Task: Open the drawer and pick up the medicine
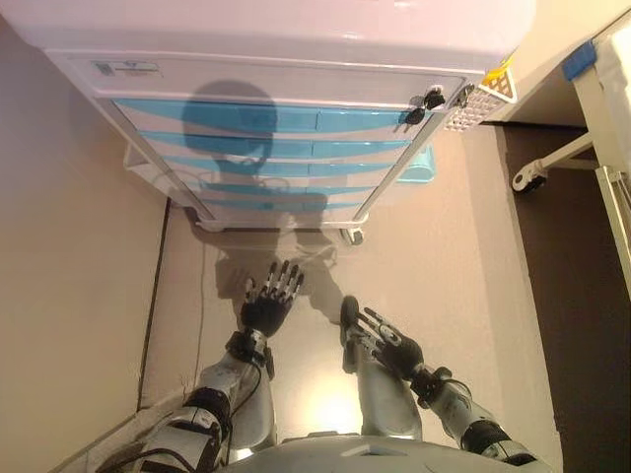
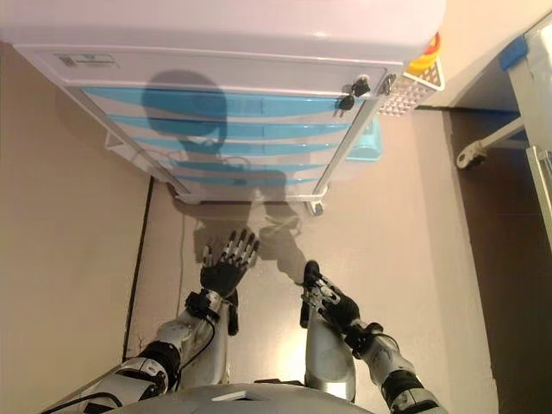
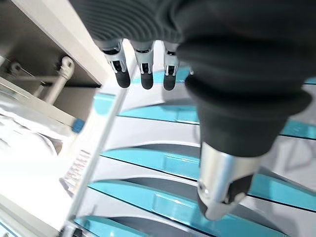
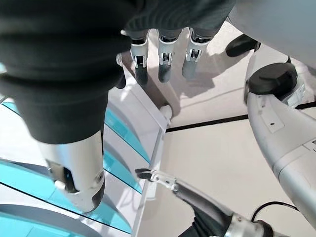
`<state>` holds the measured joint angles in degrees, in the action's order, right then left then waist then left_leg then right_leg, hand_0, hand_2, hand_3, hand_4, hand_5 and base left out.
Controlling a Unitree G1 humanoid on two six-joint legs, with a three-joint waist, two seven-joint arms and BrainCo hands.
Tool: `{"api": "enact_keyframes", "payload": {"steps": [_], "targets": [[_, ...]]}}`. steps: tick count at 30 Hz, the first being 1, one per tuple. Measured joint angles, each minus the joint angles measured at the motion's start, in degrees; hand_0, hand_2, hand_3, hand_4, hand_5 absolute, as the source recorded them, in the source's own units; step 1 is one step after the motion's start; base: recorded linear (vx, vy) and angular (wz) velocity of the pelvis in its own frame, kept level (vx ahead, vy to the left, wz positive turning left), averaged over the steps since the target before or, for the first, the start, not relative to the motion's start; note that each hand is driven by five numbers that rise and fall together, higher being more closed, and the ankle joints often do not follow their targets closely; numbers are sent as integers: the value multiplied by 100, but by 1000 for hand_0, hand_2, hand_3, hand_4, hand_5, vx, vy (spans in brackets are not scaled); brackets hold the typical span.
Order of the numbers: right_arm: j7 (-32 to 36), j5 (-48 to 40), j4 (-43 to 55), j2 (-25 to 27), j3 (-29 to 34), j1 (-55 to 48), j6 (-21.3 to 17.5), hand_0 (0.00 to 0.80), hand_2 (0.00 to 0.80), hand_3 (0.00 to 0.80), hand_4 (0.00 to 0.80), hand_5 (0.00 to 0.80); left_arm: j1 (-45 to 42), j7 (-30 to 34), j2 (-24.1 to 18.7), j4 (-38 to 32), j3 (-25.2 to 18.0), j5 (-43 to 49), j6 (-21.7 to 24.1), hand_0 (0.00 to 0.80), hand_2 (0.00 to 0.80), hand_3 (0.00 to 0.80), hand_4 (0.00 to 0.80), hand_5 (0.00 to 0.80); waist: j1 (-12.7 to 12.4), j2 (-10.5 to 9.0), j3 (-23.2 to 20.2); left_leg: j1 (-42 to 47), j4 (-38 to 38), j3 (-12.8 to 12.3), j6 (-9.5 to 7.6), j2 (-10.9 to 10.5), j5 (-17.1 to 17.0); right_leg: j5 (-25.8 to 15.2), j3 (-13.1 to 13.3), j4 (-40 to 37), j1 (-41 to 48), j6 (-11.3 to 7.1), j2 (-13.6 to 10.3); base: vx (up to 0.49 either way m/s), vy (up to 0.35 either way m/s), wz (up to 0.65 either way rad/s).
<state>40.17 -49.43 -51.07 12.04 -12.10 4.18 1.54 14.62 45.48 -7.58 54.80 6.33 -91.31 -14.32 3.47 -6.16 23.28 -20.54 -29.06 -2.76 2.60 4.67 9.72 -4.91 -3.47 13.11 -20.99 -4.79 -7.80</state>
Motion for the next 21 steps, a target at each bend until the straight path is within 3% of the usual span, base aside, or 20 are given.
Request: {"api": "enact_keyframes", "payload": {"steps": [3, 11, 12, 15, 21], "targets": [[2, -6, 4, -8, -6, 69, 36, 0, 0, 0, 0, 0, 208, 2, -20, -10, -45, -212, 101, 0, 0, 0, 0, 0, 27, -68, 54, -130, -145, -4, -6, 21, 47, -1, 126, 25, -112, -6, 63, -6, -16, -5], [4, -17, 182, 6, -51, 99, 197, 0, 0, 0, 0, 0, 699, 102, -139, -235, -169, -648, 455, 0, 0, 0, 0, 0, 166, -235, 160, -213, -284, -4, 29, 54, 169, 27, 165, 2, -151, -65, 106, 35, -19, -3], [7, -27, 195, 10, -90, 97, 203, 0, 0, 0, 0, 0, 788, 106, -193, -237, -178, -748, 470, 0, 0, 0, 0, 0, 160, -242, 157, -223, -289, -19, -17, 137, 161, 36, 201, 73, -158, -80, 156, -1, -40, -6], [22, -133, 230, 17, -181, 108, 211, 0, 0, 0, 0, 0, 1034, 92, -428, -231, -233, -979, 563, 0, 0, 0, 0, 0, 172, -285, 164, -288, -441, 3, 74, 160, 208, 60, 292, 257, -268, 14, 277, -26, -57, -9], [60, -247, 244, 18, -241, 117, 212, 0, 0, 0, 0, 0, 1661, -43, -887, -198, -447, -1109, 571, 0, 0, 0, 0, 0, 281, -309, 165, -303, -493, -1, 74, 200, 273, 102, 297, 266, -251, 12, 307, 20, -51, -2]]}}
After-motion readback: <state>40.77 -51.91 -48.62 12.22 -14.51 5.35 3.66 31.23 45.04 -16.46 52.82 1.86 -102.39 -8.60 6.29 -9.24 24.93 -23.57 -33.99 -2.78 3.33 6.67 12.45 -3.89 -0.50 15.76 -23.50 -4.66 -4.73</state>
